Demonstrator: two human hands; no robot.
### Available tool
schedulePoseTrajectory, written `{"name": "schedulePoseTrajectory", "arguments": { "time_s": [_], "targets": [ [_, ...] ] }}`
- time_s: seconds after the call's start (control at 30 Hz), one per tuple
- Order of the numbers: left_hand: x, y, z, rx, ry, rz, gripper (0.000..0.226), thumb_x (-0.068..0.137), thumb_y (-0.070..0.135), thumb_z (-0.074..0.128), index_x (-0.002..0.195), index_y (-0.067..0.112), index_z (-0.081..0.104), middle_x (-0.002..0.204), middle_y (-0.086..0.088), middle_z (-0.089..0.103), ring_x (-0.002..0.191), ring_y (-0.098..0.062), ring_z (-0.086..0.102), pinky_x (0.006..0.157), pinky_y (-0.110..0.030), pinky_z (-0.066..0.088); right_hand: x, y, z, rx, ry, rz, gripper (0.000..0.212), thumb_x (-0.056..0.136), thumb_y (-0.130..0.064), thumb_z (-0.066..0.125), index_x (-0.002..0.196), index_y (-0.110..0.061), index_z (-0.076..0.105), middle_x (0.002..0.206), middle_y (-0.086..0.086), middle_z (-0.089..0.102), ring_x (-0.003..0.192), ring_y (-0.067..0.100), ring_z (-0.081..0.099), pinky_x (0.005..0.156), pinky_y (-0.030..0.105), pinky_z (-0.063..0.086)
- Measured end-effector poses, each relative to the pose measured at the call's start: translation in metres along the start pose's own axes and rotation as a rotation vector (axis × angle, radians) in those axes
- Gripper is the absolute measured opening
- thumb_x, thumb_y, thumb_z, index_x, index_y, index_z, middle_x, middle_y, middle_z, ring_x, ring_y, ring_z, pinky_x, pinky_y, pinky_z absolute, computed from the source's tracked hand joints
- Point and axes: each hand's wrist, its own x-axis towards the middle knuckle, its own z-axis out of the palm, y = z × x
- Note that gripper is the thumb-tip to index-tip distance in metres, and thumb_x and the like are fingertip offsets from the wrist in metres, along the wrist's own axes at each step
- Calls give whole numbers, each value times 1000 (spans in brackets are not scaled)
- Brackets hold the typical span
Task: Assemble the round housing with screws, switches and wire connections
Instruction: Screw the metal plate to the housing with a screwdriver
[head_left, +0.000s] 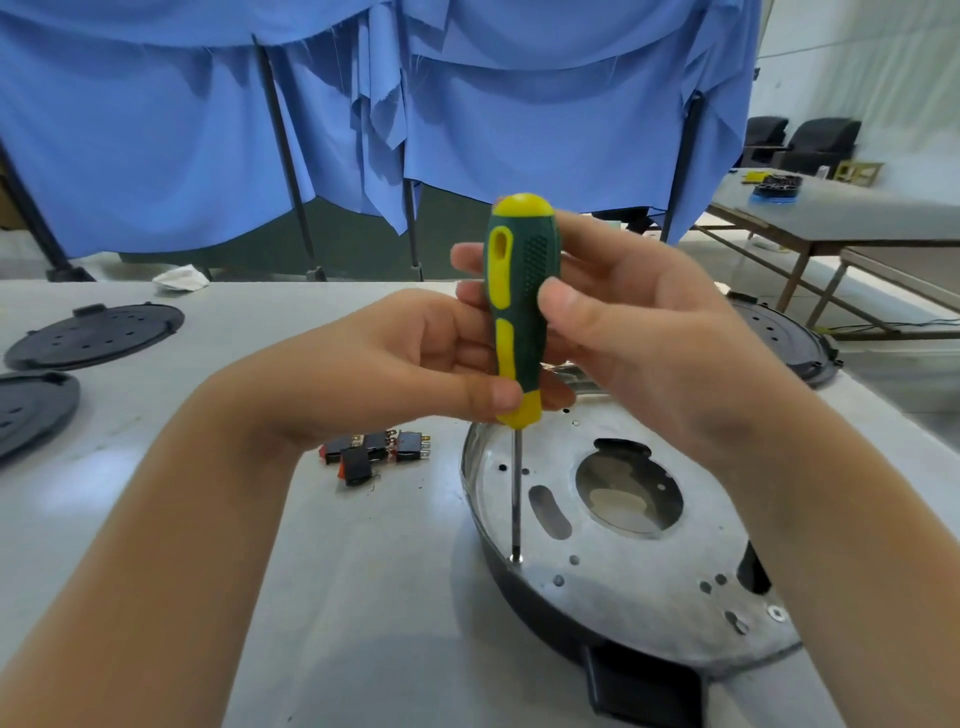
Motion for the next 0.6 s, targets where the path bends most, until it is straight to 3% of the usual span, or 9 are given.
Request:
{"name": "schedulePoseTrajectory", "arguments": {
  "time_s": [0.13,0.23,0.3,0.37,0.43,0.53,0.6],
  "targets": [
    [0,2,3,10,-81,-11,37,86,11,68,121,19,62,119,-1,70,114,-17,65,95,-26,51,0,2,2,-140,113,-53,35,76,-9,67,110,-13,63,98,-2,70,91,13,68,72,22,53],
    [5,6,10,178,47,-8,53,67,37,80,117,39,65,111,7,73,105,-13,69,92,-20,51,2,3,5,-216,210,-93,34,63,-14,79,92,-20,63,80,-9,66,80,8,65,69,20,52],
    [9,6,14,252,152,21,54,58,43,84,110,43,68,100,3,75,94,-19,71,86,-24,56,2,6,8,-236,267,-115,37,59,-17,82,86,-20,57,75,-10,63,77,8,63,69,21,51],
    [9,6,15,228,196,40,52,55,39,89,104,31,72,89,-5,76,87,-26,72,77,-25,59,3,9,8,-246,311,-107,43,59,-19,82,92,-16,54,80,0,65,79,14,66,71,25,54],
    [8,5,13,200,194,24,48,56,35,87,100,20,74,88,-9,76,86,-26,73,79,-29,60,4,12,6,-161,307,-75,48,66,-17,76,105,-6,50,96,10,70,92,22,68,80,35,57],
    [5,2,7,115,142,-16,35,66,23,78,98,10,72,94,-7,77,90,-20,74,83,-26,57,6,10,-2,171,184,-17,43,81,-13,57,121,-6,44,111,12,70,100,27,68,86,36,55],
    [2,1,5,61,91,-17,34,74,14,70,107,6,69,102,-6,76,97,-19,72,84,-24,56,5,8,-7,277,101,25,51,82,-7,48,132,-10,42,118,16,66,105,31,66,88,36,54]
  ]
}}
